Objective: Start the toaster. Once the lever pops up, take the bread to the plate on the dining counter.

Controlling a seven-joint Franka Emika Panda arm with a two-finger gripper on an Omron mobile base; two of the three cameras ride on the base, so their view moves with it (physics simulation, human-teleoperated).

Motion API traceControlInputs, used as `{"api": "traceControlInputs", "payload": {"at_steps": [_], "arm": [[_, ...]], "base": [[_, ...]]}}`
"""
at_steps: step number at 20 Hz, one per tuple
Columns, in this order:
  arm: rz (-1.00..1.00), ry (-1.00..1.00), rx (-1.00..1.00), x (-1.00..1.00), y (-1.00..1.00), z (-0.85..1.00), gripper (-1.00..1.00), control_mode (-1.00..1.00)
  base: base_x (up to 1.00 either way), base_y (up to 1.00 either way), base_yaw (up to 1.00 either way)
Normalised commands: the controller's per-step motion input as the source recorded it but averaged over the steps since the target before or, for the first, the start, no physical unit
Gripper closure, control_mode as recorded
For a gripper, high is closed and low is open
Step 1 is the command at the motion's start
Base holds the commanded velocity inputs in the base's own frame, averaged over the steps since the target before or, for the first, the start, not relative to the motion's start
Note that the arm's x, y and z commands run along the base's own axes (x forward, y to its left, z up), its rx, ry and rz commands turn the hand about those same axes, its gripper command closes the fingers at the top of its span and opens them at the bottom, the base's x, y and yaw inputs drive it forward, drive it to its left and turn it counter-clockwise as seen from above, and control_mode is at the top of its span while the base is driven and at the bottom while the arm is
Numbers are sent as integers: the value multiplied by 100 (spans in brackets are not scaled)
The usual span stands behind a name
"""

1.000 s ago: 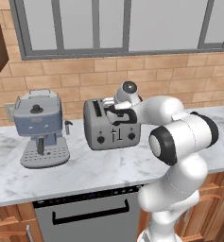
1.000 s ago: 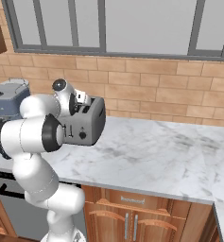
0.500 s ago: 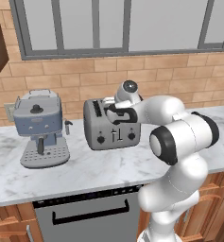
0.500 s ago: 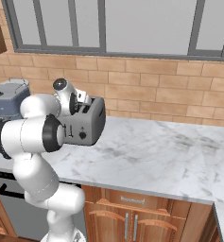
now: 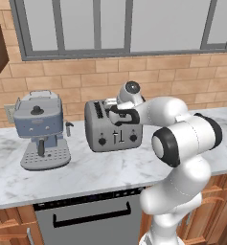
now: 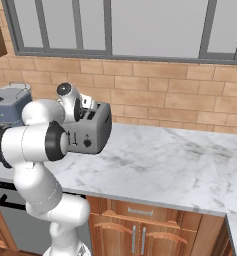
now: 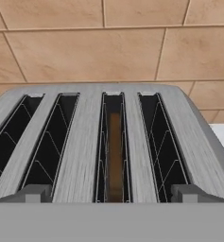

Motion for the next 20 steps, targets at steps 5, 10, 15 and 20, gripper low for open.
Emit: {"api": "traceControlInputs", "payload": {"at_steps": [5,10,15,20], "arm": [[0,1,0,0,0,0,-100,-100],[0,0,0,0,-2,0,-100,-100],[0,0,0,0,-2,0,-100,-100],[0,0,0,0,0,0,-100,-100]], "base": [[0,0,0],[0,0,0],[0,0,0],[0,0,0]]}}
